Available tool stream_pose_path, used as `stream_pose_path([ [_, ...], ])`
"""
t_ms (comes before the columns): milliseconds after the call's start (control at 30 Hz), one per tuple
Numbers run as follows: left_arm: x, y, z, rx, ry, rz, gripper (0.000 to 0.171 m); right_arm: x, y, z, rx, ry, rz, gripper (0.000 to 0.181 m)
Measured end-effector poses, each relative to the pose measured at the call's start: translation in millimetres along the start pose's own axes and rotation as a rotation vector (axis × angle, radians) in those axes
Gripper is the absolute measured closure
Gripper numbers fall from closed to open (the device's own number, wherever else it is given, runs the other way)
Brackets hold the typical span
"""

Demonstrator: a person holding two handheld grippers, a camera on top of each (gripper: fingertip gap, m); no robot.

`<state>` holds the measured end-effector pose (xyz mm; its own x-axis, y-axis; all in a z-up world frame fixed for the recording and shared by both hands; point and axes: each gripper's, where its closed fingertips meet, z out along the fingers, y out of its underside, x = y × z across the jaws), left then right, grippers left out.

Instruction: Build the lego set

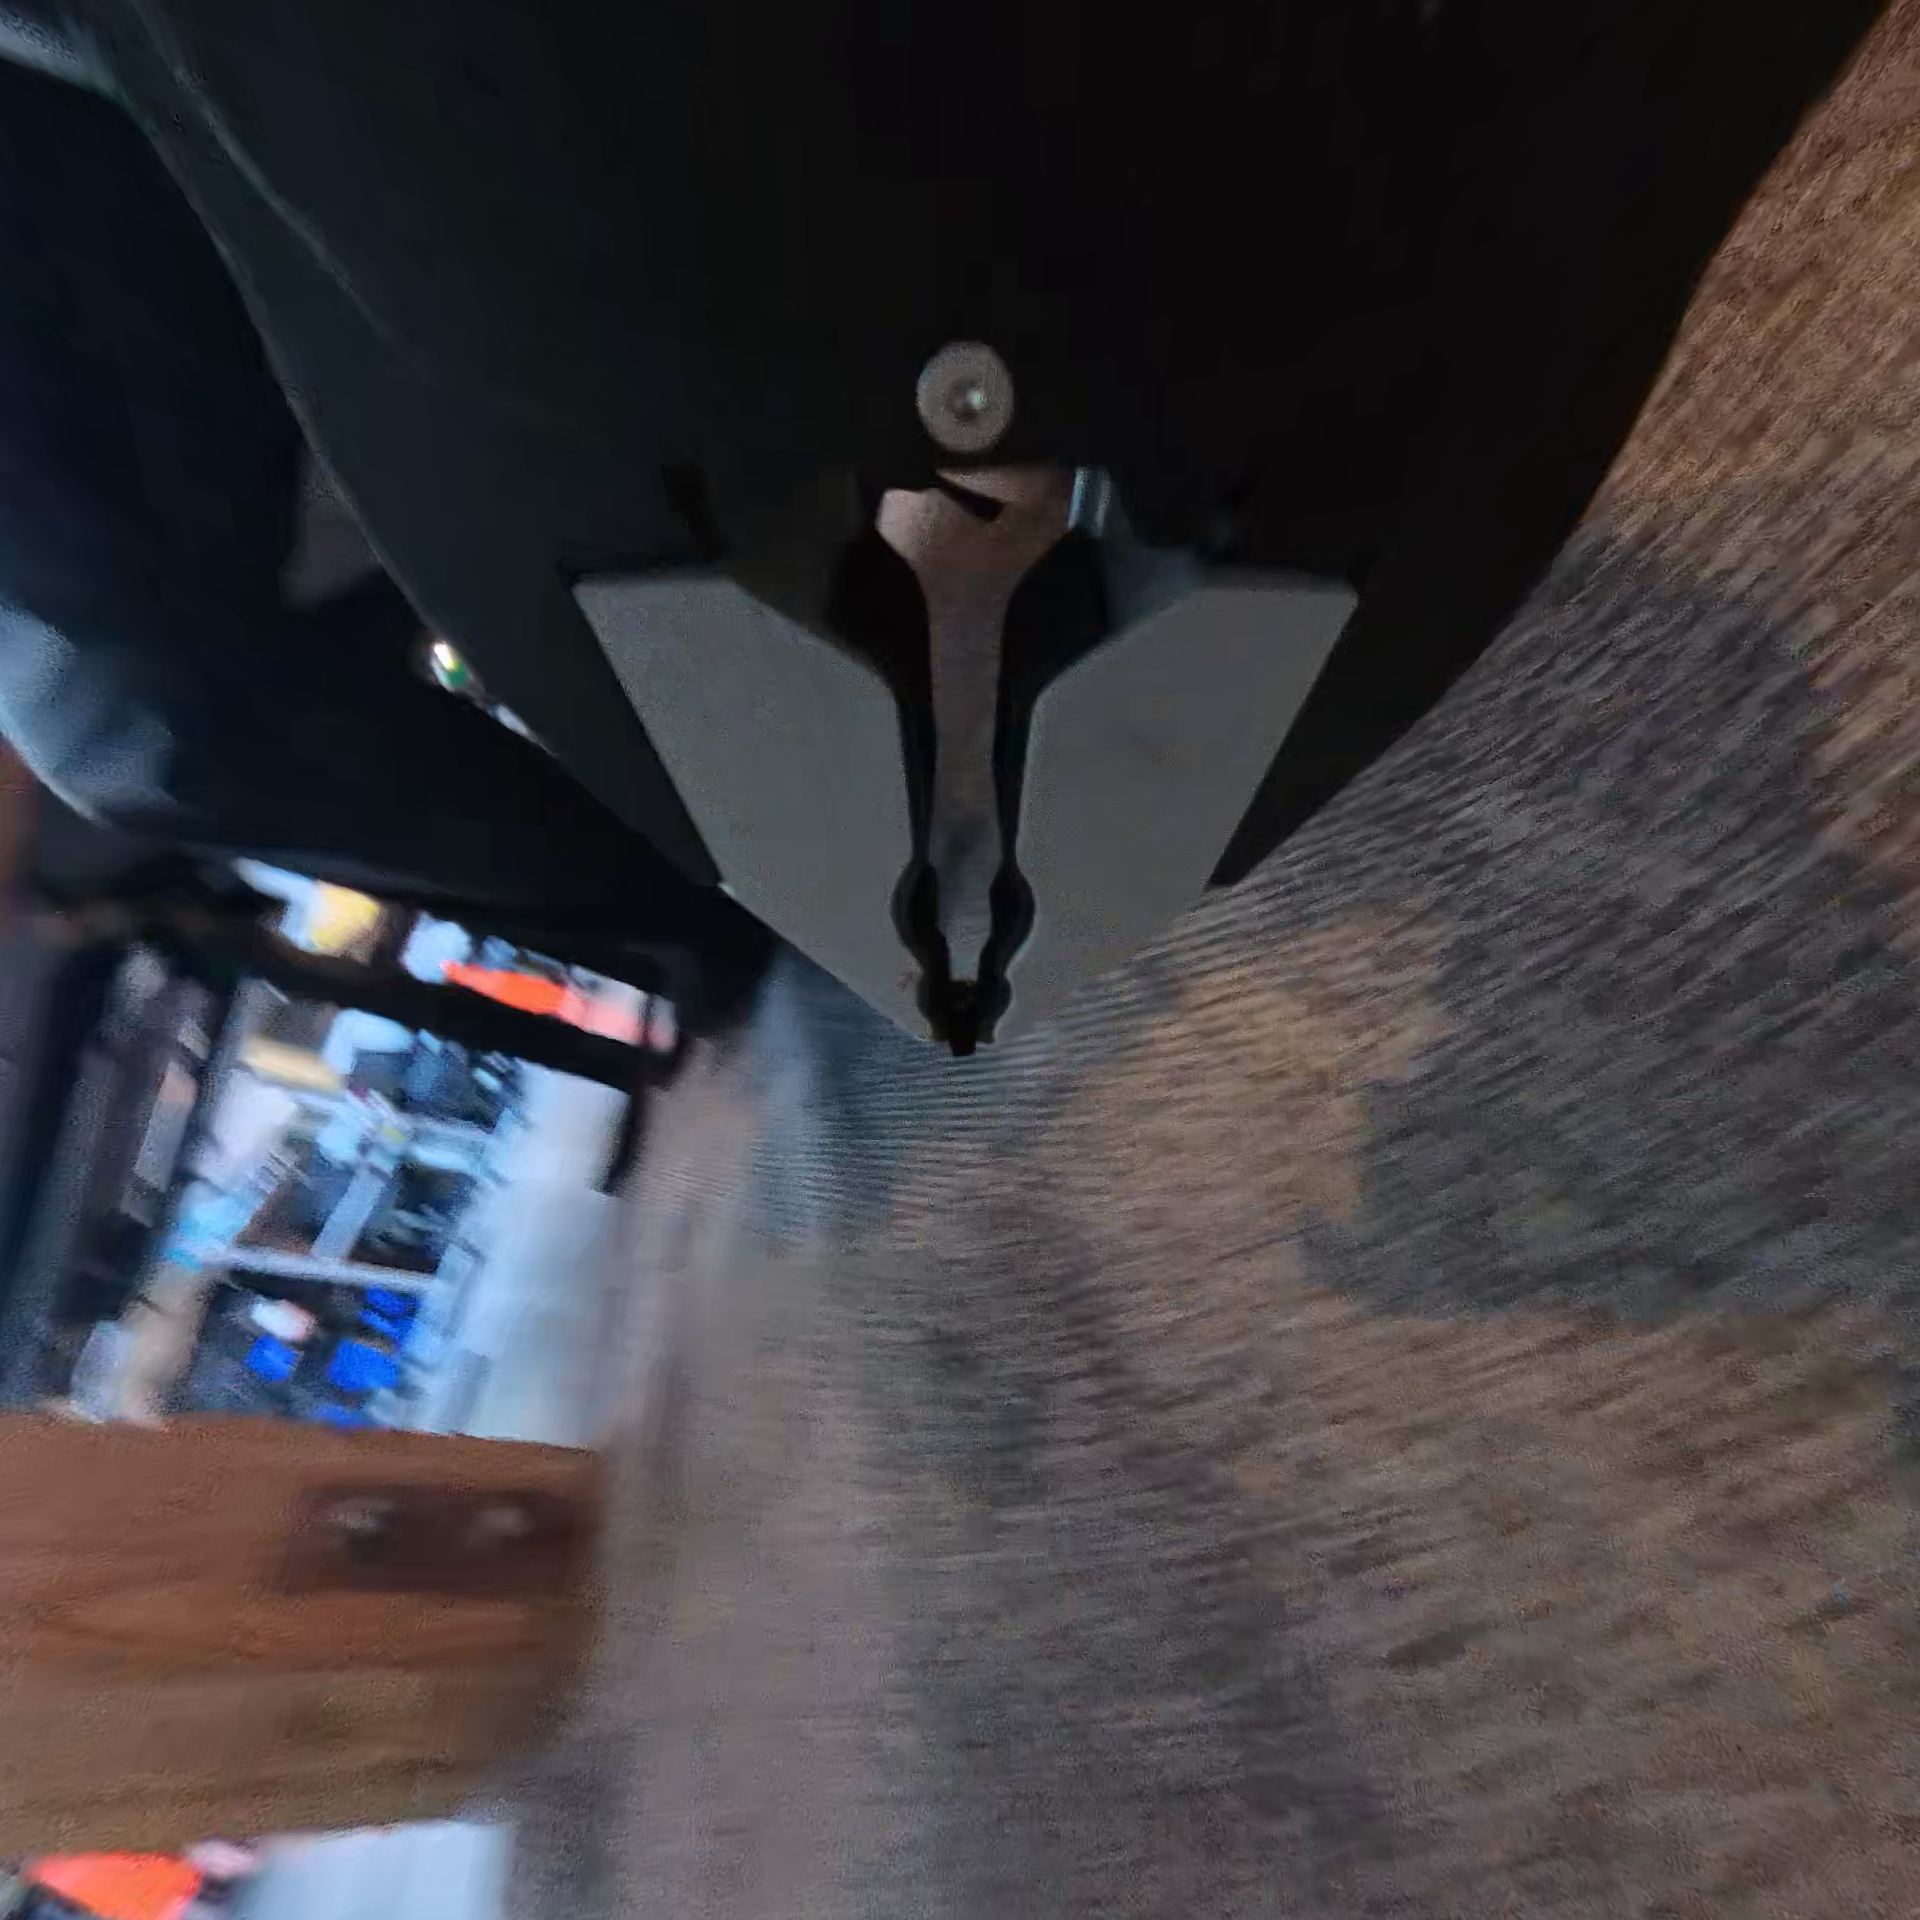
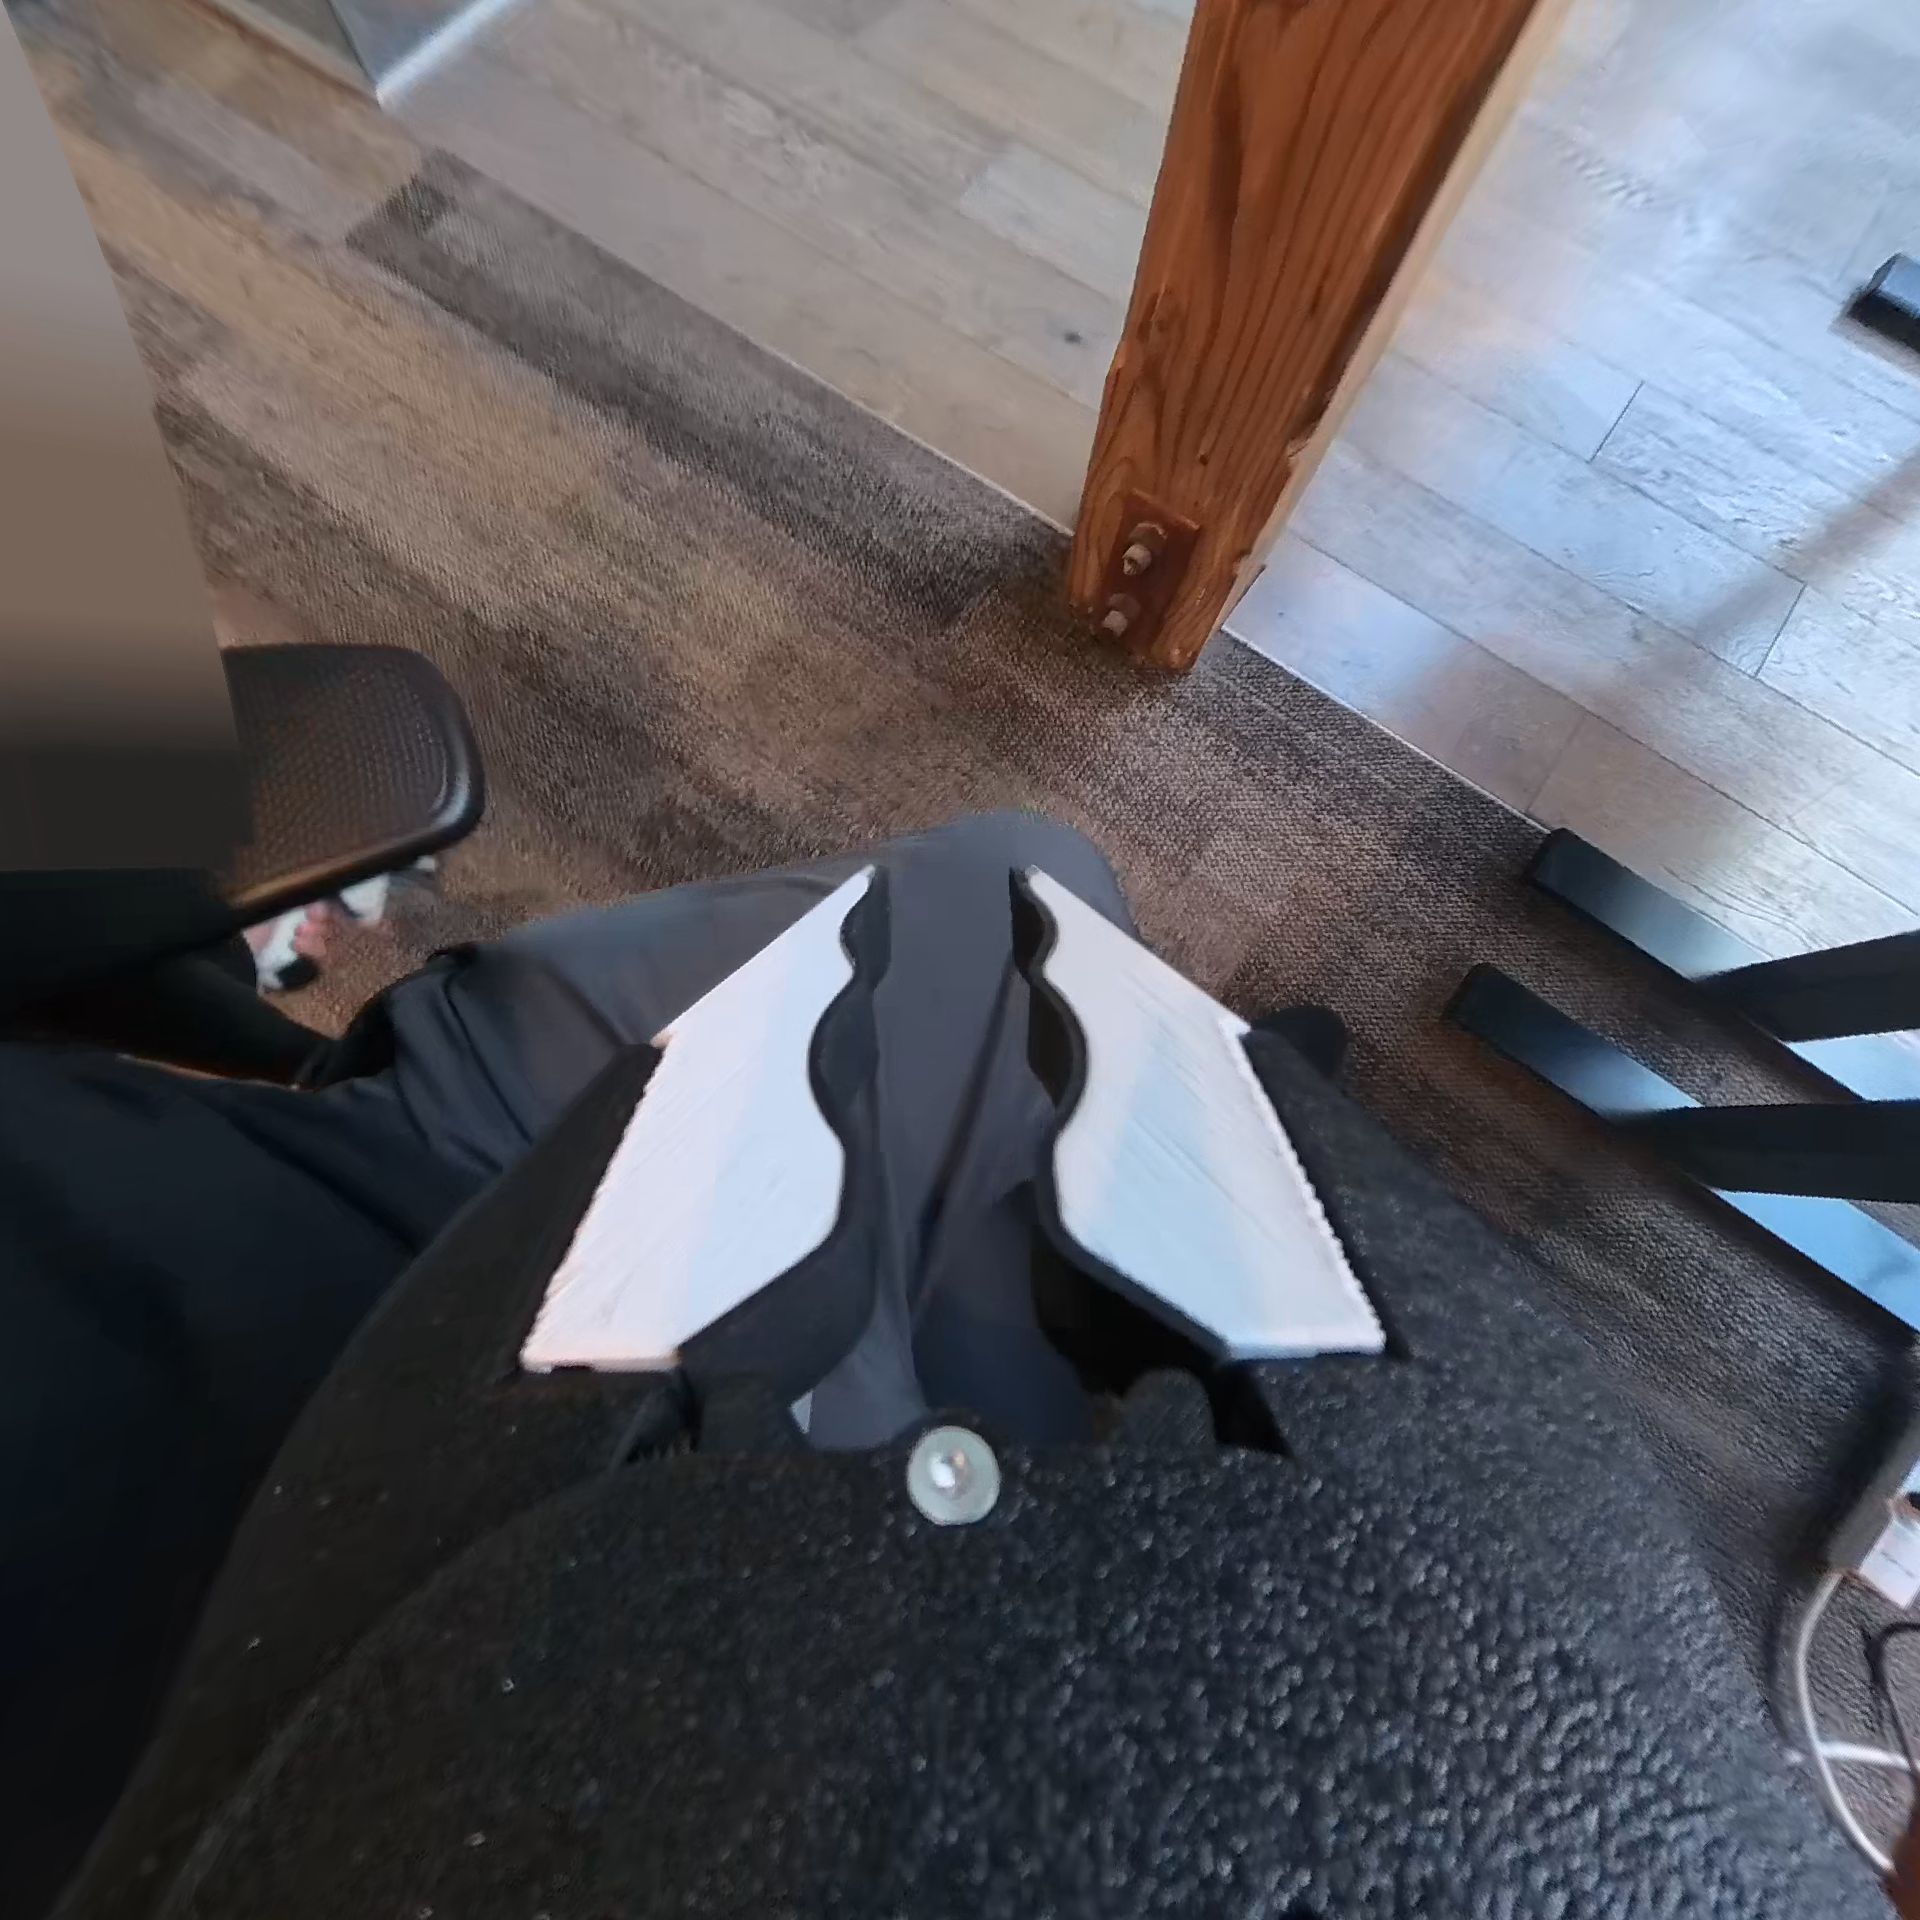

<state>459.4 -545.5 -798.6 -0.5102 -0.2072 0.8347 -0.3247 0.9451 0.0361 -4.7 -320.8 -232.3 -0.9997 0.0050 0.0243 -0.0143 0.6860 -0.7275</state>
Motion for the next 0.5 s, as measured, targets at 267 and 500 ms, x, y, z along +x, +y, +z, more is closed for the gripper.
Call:
stream_pose_path([
  [267, 428.9, -13.0, 1.8, -0.174, 0.599, 0.764, 0.169, 40.4, 31.6, -110.6, 0.216, 0.219, -0.022, 0.161],
  [500, 743.1, 227.3, -19.8, -0.535, 0.922, 1.598, 0.168, 93.6, 121.7, -304.3, 0.345, 0.658, 0.041, 0.162],
])
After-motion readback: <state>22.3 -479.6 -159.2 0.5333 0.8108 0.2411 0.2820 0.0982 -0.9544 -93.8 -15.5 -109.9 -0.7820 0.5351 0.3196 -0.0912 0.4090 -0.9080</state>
